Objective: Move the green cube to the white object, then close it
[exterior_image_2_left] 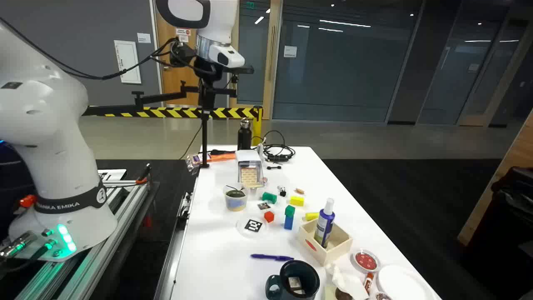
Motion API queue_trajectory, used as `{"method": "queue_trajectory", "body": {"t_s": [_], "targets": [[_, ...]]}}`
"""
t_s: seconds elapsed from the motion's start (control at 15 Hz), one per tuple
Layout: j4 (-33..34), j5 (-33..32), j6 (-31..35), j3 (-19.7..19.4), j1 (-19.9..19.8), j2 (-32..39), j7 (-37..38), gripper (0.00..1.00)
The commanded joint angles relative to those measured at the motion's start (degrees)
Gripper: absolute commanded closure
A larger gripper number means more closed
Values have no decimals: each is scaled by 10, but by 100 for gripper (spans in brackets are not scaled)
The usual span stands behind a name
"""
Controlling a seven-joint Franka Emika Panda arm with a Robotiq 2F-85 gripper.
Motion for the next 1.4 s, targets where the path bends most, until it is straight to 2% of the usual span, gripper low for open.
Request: {"method": "queue_trajectory", "body": {"t_s": [0.0,1.07,1.33], "targets": [[1,5,-3,8,-10,-1,-4,0],[1,5,-3,8,-10,-1,-4,0],[14,3,36,7,-18,19,-8,0]]}}
